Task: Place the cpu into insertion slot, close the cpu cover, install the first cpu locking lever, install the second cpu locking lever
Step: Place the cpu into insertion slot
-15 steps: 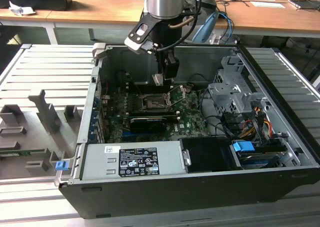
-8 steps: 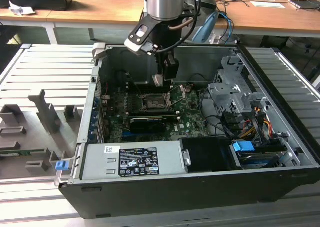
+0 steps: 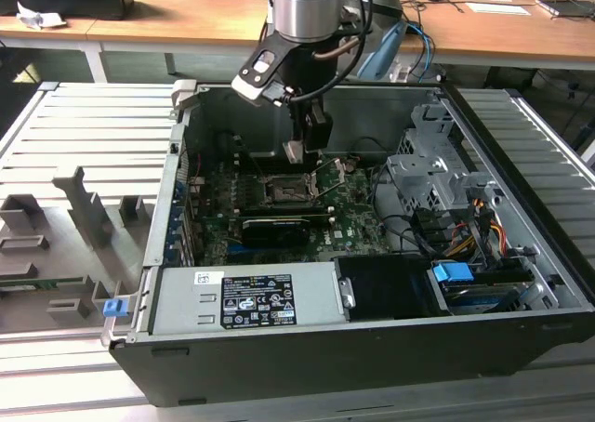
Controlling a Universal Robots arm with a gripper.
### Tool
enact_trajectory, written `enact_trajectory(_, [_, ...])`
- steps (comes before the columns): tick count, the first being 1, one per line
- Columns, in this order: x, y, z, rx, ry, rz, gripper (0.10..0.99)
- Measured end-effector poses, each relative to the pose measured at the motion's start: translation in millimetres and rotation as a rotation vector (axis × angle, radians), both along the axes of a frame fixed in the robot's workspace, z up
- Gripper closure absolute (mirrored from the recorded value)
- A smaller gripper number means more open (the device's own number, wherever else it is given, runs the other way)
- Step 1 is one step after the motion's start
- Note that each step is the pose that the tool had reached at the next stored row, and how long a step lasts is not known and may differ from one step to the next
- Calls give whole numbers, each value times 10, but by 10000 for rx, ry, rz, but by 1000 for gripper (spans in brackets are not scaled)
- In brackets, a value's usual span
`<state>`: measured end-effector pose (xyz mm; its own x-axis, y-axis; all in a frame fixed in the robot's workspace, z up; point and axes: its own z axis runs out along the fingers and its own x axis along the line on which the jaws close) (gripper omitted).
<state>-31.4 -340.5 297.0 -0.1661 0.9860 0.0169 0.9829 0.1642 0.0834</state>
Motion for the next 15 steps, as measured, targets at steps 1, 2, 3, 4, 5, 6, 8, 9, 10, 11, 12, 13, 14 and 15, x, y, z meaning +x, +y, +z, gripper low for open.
enact_trajectory(1, [0,0,-19,-1,0,-3,561])
enact_trajectory(2, [0,0,-36,0,-1,-4,561])
enact_trajectory(3, [0,0,-53,1,-1,-5,561])
enact_trajectory(4, [0,0,-60,1,0,-5,561])
enact_trajectory(5, [0,0,-66,0,0,-6,561])
enact_trajectory(6, [0,0,-71,0,-1,-5,561])
enact_trajectory(8, [0,0,-79,0,0,-6,561])
enact_trajectory(9, [0,0,-84,0,0,-5,561])
enact_trajectory(10, [0,0,-88,0,0,-5,561])
enact_trajectory(11, [0,0,-96,0,0,-6,561])
enact_trajectory(12, [0,0,-103,0,0,-6,561])
enact_trajectory(13, [0,0,-108,0,0,-6,561])
enact_trajectory(14, [0,0,-112,0,-1,-6,561])
enact_trajectory(15, [0,0,-120,0,-1,-6,561])
